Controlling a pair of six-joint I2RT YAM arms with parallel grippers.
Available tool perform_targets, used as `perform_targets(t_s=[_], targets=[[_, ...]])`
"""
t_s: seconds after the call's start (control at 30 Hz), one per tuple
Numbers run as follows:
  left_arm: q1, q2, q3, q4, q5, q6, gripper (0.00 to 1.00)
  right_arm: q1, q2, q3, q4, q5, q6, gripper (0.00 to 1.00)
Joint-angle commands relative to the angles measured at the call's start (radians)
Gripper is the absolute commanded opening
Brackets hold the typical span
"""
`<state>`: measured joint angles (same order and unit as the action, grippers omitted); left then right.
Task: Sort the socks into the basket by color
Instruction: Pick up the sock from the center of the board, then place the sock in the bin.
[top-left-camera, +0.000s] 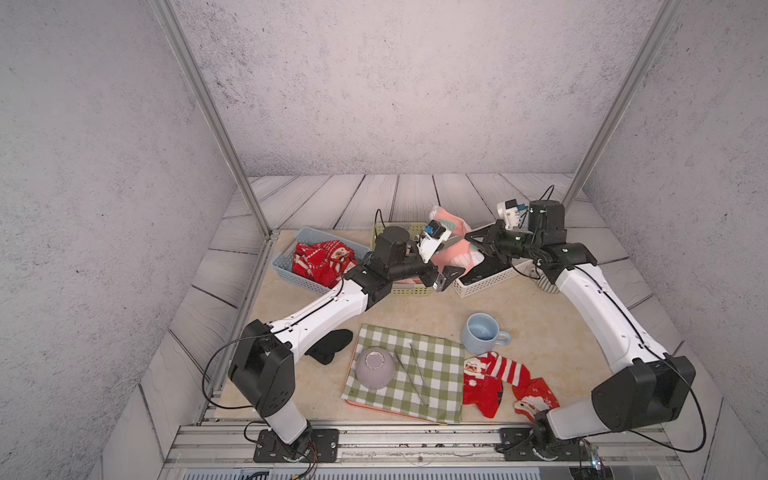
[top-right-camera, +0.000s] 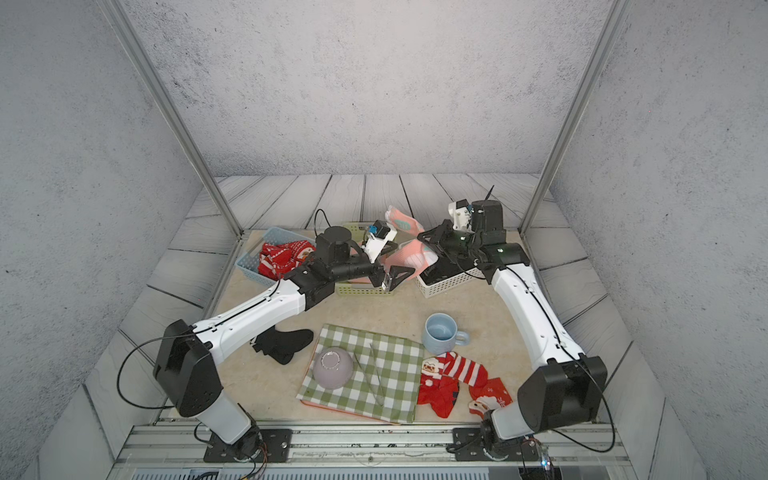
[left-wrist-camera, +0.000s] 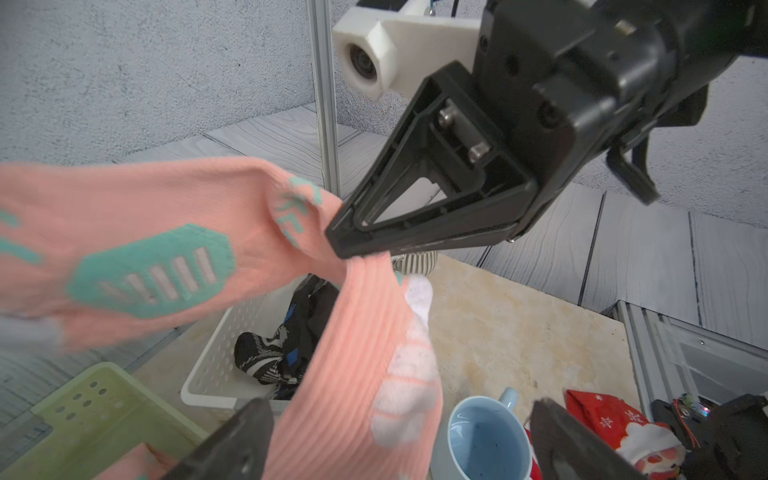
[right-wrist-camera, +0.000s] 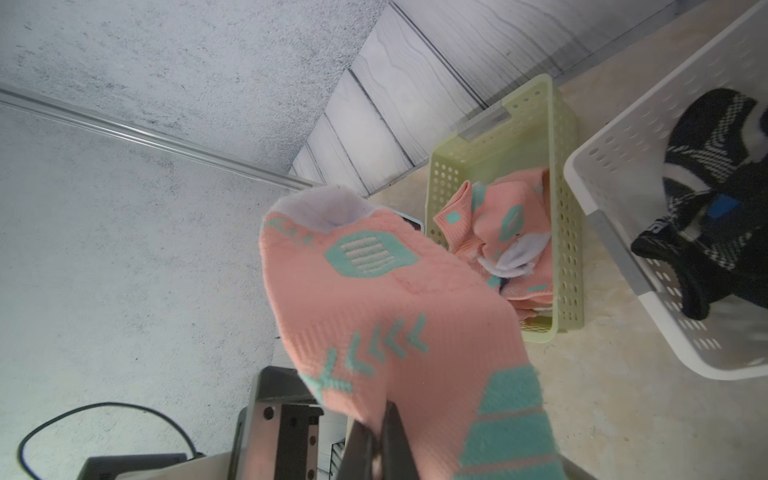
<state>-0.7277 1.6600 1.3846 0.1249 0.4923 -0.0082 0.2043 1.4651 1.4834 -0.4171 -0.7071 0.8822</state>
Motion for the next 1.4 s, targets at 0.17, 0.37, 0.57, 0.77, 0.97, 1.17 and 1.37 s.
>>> perform_targets(t_s=[0.17,0.37,0.57,0.77,0.97,1.17,1.37], targets=[[-0.016,0.055,0.047,0.060,-0.035,-0.003,0.98,0.028,-0.002,0.029,0.031,-0.092,-0.001,0.00],[-0.014,0.046,0.059,0.053,0.003,-0.013,0.30,0.029,-0.019,0.024,0.006,-0.099,-0.029,0.00],[-0.015,0.011,0.062,-0.008,0.003,-0.007,0.00,0.028,-0.016,0.031,-0.010,-0.096,-0.050,0.04],[0.007,-0.058,0.042,-0.064,-0.034,0.020,0.00,0.026,0.017,0.125,-0.153,-0.070,-0.158,0.71],[0.088,-0.056,0.149,-0.226,0.000,-0.018,0.00,-0.017,-0.014,0.194,-0.270,-0.016,-0.257,0.99],[0.178,0.026,0.279,-0.352,0.018,-0.046,0.00,-0.097,-0.057,0.144,-0.309,-0.012,-0.294,0.99],[0.217,0.180,0.412,-0.445,-0.014,-0.045,0.00,-0.121,-0.075,0.104,-0.342,0.013,-0.331,0.99]])
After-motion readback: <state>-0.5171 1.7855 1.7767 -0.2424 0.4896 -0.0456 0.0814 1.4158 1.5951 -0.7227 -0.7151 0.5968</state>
